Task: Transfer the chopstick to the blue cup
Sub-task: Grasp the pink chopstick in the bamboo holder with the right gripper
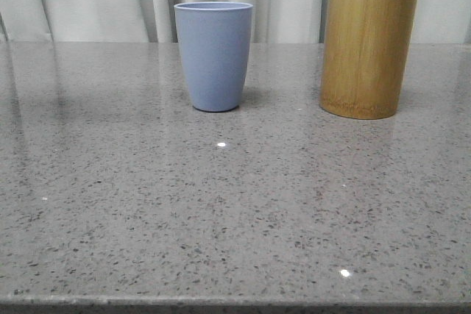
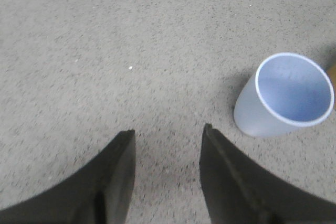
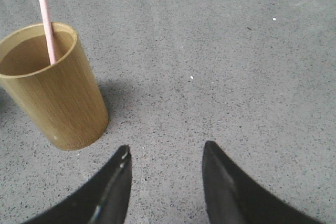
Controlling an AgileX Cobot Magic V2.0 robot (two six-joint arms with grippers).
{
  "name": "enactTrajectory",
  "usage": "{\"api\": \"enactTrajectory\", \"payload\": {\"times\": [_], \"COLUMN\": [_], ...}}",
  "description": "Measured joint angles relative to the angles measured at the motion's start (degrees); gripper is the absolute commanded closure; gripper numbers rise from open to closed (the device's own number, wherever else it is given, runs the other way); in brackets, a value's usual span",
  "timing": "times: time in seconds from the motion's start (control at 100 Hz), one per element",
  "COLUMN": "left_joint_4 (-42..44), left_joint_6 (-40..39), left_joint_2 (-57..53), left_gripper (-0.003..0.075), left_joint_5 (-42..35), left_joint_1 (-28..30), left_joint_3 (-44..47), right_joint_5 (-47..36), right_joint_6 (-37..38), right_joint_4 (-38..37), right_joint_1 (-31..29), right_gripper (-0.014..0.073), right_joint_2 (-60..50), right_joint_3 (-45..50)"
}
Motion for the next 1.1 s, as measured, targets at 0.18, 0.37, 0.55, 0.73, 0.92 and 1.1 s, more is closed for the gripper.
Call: {"api": "enactTrajectory", "payload": {"times": [0.18,0.37,0.55,0.73,0.92,1.1], "left_joint_4": [0.0,0.0,0.0,0.0,0.0,0.0], "left_joint_6": [0.0,-0.39,-0.39,-0.39,-0.39,-0.39], "left_joint_2": [-9.95,-19.98,-27.63,-32.33,-33.48,-33.51], "left_gripper": [0.0425,0.0425,0.0425,0.0425,0.0425,0.0425], "left_joint_5": [-3.23,-7.65,-10.39,-11.21,-11.44,-11.56], "left_joint_1": [0.61,0.65,0.65,0.65,0.65,0.65], "left_joint_3": [11.1,22.41,30.43,34.49,35.03,35.13], "right_joint_5": [1.76,2.39,3.19,3.19,3.08,3.28], "right_joint_6": [0.0,-0.95,-1.18,-1.58,-1.58,-1.58], "right_joint_4": [1.13,2.44,2.57,2.57,2.57,3.82], "right_joint_1": [0.0,1.08,4.13,6.25,9.5,11.44], "right_gripper": [0.0251,0.0137,0.0126,0.0126,0.0126,0.0127], "right_joint_2": [5.15,10.48,15.94,22.87,31.85,40.89], "right_joint_3": [-4.03,-8.68,-14.4,-21.18,-29.53,-37.42]}}
